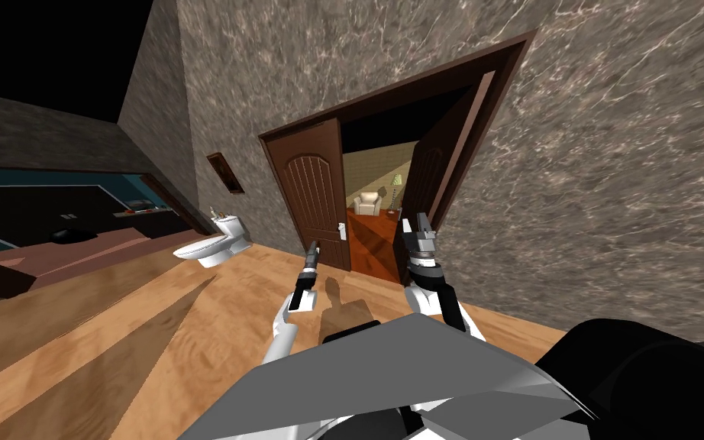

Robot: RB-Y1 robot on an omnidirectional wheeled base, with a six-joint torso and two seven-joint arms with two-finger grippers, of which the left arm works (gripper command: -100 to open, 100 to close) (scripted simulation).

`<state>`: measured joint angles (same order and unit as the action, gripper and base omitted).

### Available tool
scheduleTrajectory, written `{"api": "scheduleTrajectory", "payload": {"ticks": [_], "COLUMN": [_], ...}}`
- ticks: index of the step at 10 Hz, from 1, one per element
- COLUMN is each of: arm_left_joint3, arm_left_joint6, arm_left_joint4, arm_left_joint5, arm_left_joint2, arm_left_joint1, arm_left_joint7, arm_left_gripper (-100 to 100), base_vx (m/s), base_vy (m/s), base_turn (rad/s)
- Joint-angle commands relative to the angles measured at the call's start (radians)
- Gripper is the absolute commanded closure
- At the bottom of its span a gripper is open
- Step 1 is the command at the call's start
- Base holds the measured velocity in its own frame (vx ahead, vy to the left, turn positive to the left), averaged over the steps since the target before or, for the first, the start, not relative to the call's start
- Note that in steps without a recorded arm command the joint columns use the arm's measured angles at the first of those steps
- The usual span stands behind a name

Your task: Push the door open

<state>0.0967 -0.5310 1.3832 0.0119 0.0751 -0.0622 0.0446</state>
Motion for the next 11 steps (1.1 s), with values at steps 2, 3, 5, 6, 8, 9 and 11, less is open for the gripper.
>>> {"api": "scheduleTrajectory", "payload": {"ticks": [2, 3, 5, 6, 8, 9, 11], "arm_left_joint3": [0.003, 0.004, 0.006, 0.008, 0.010, 0.011, 0.014], "arm_left_joint6": [-0.001, 0.001, 0.006, 0.008, 0.013, 0.015, 0.020], "arm_left_joint4": [-0.059, -0.091, -0.154, -0.186, -0.241, -0.278, -0.338], "arm_left_joint5": [-0.001, -0.002, -0.003, -0.003, -0.004, -0.005, -0.006], "arm_left_joint2": [0.000, -0.002, -0.007, -0.009, -0.015, -0.018, -0.025], "arm_left_joint1": [-0.028, -0.047, -0.085, -0.104, -0.141, -0.158, -0.194], "arm_left_joint7": [-0.009, -0.013, -0.022, -0.026, -0.035, -0.039, -0.047], "arm_left_gripper": [-100, -100, -100, -100, -100, -100, -100], "base_vx": [0.073, 0.049, 0.073, 0.081, 0.085, 0.078, 0.089], "base_vy": [0.042, 0.031, 0.048, 0.059, 0.066, 0.039, 0.058], "base_turn": [-0.053, -0.042, -0.080, -0.084, -0.077, -0.069, -0.077]}}
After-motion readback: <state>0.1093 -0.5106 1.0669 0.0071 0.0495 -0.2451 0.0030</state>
